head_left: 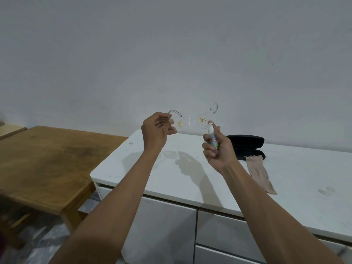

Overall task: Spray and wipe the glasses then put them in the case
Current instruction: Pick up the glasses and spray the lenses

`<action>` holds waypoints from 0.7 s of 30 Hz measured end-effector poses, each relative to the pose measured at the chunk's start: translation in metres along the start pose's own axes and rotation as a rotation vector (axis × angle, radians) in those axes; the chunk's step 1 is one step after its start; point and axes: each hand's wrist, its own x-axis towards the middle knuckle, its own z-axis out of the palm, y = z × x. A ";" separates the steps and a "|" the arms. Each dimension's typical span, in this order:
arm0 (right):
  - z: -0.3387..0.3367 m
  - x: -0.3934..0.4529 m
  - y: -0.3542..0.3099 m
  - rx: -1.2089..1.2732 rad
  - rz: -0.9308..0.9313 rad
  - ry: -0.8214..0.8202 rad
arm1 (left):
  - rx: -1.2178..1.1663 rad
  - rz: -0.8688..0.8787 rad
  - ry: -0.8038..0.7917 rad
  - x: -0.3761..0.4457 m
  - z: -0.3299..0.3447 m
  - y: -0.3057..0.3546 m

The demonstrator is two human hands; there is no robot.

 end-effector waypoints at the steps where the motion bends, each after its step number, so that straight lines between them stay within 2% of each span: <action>1: 0.001 0.000 -0.001 0.003 0.006 0.008 | -0.003 0.000 -0.002 0.000 0.001 0.000; 16: 0.011 0.002 -0.005 0.099 0.005 0.090 | -0.013 -0.005 -0.033 -0.003 0.007 0.001; 21: 0.010 0.006 0.004 0.080 0.026 0.036 | 0.002 0.012 -0.024 -0.002 0.007 0.003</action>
